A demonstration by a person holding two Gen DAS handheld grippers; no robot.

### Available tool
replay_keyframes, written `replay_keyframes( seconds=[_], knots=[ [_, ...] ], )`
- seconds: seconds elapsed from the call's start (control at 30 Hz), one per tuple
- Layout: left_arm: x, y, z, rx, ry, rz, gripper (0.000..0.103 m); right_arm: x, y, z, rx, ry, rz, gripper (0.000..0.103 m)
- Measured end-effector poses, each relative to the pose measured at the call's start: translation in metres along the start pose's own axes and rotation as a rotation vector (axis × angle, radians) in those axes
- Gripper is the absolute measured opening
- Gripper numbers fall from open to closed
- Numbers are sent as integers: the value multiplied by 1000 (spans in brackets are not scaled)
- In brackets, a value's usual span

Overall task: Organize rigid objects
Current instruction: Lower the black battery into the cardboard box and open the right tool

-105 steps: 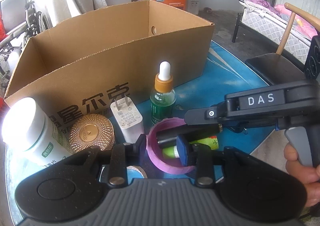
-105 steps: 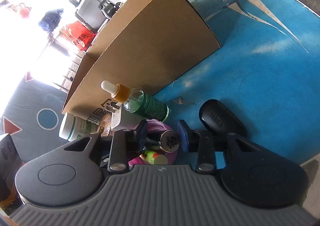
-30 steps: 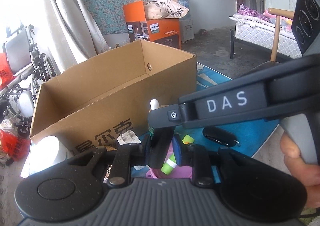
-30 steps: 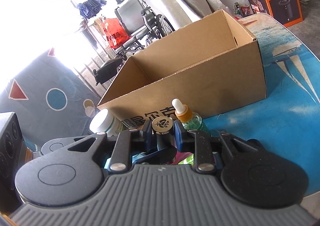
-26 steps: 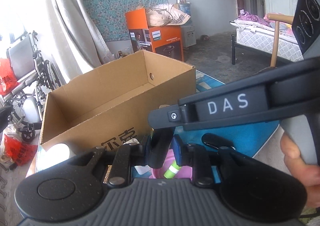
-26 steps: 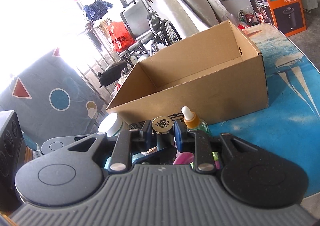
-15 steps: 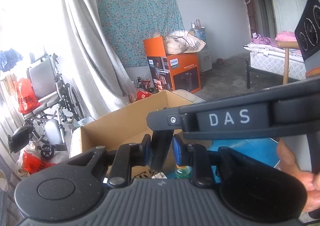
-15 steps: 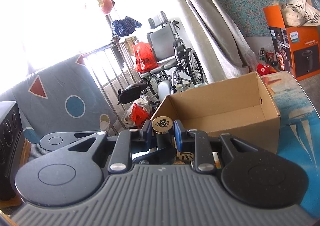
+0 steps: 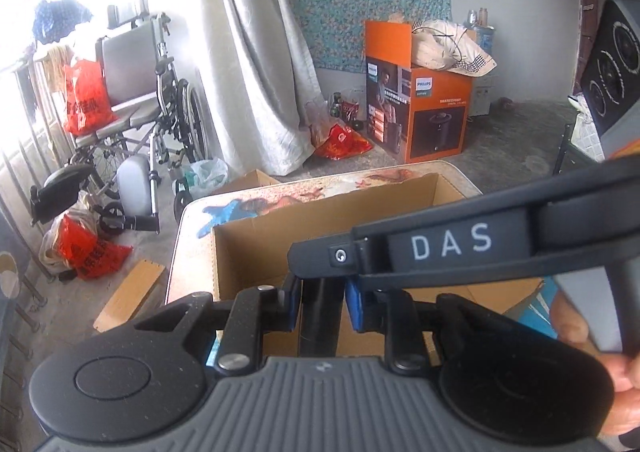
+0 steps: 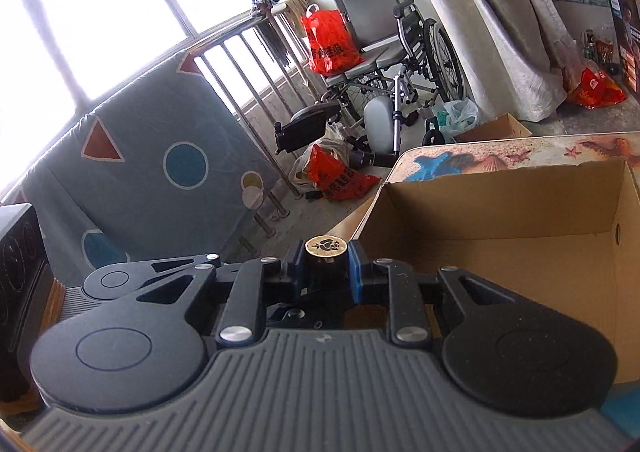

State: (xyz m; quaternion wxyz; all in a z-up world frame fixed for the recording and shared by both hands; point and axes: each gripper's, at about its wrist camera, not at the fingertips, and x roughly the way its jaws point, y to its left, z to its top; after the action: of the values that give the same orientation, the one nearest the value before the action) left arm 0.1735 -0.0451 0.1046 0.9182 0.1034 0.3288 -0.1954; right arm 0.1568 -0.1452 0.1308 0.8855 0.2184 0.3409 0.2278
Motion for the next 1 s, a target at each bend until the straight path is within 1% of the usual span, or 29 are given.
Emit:
replay_keyframes(
  seconds=[0.13,0.17,0.23,0.33,0.4,0.5,0.6,0.7,0.77,0.83,0.93,1.0],
  knots=[
    [41,20,3,-37,89,-2,25,57,-30,17,87,145,7,21],
    [52,23,3,-41,116,0,25,64,-36,20,111,170,6,21],
    [69,30,2,-52,158,6,25,90,-53,23,152,243,7,21],
    [90,37,0,-49,224,13,25,118,-68,24,190,326,10,21],
    [98,40,-3,-42,241,23,26,145,-81,27,209,376,-1,21],
    [101,46,-4,-46,245,22,29,172,-96,25,218,439,-26,21],
    [102,50,-4,-45,240,37,29,195,-104,22,200,487,-61,21],
    [102,55,-3,-56,240,38,29,215,-108,24,185,499,-71,21],
    [101,57,-3,-66,237,37,29,227,-107,28,149,481,-82,23],
    [99,59,-3,-74,231,39,29,234,-108,32,147,451,-93,25],
    [92,59,-3,-83,217,29,29,232,-109,37,163,421,-84,33],
    [81,57,-2,-84,197,24,31,217,-107,41,161,392,-82,35]
  ],
)
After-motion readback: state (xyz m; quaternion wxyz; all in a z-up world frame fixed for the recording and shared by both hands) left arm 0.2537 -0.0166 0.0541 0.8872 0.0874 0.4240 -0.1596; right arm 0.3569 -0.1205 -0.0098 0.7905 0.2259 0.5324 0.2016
